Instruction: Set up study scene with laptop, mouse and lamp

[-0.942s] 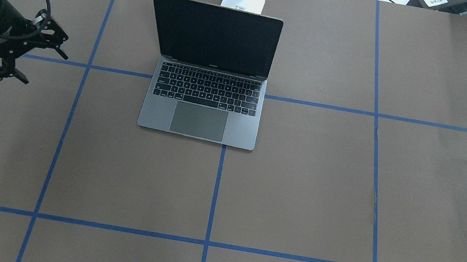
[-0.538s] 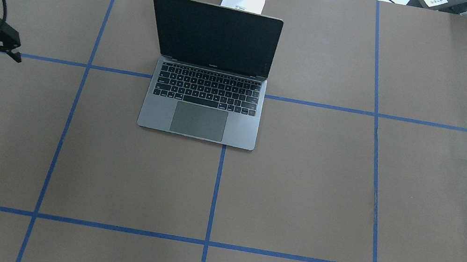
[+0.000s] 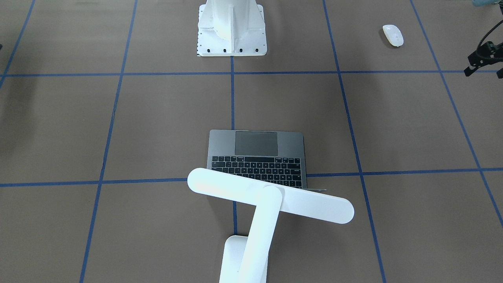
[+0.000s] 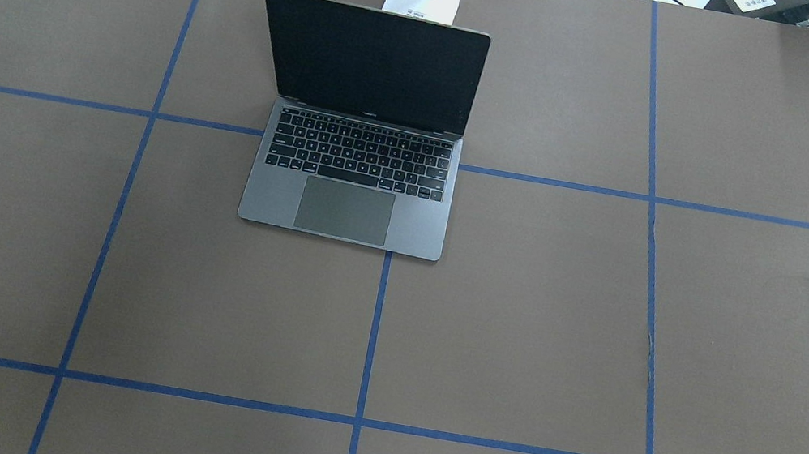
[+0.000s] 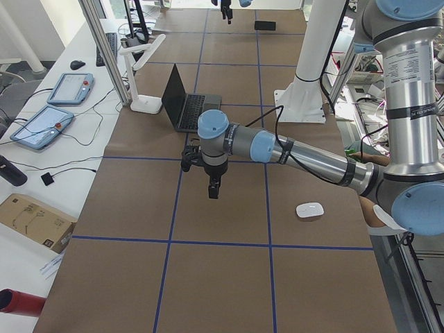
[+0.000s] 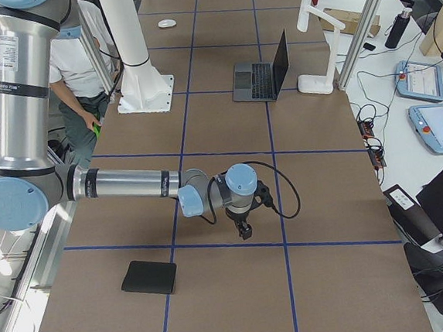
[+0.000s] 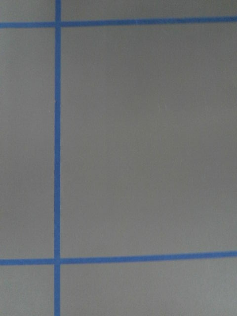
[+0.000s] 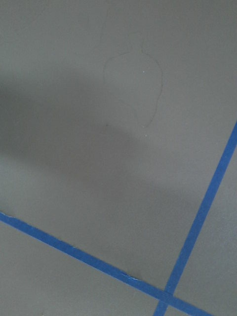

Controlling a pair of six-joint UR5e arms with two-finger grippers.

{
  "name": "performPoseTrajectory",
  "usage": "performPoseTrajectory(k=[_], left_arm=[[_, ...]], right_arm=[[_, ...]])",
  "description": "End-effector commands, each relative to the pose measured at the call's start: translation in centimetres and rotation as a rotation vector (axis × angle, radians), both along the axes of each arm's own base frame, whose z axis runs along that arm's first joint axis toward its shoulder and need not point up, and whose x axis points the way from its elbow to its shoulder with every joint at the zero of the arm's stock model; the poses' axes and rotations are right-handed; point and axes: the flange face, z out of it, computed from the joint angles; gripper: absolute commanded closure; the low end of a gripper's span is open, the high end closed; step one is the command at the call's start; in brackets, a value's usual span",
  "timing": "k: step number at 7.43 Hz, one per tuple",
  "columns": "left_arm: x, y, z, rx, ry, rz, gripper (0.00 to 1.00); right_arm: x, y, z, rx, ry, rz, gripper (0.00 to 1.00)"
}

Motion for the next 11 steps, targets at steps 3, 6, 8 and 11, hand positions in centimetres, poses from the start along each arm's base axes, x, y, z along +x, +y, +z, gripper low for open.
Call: performPoseTrajectory(k=[3, 6, 8, 11], left_arm=[[-0.5, 0.9, 1.0, -0.022, 0.096, 0.023, 0.0], [-1.2, 1.3, -1.8, 0.027, 0.103, 0.002, 0.0], [-1.3, 1.5, -3.6, -0.007, 0.104, -0.064, 0.0], [-1.5, 1.7, -4.9, 0.026, 0.107, -0.068, 0.0]], right_arm=[[2.9, 8.9, 10.1, -0.017, -0.108, -0.203, 0.03], [3.7, 12.2, 14.1, -0.051, -0.207, -0.475, 0.03], [3.8, 10.7, 13.5, -0.108, -0.257, -0.593, 0.04], [3.7, 9.4, 15.3, -0.11, -0.292, -0.623, 0.04]])
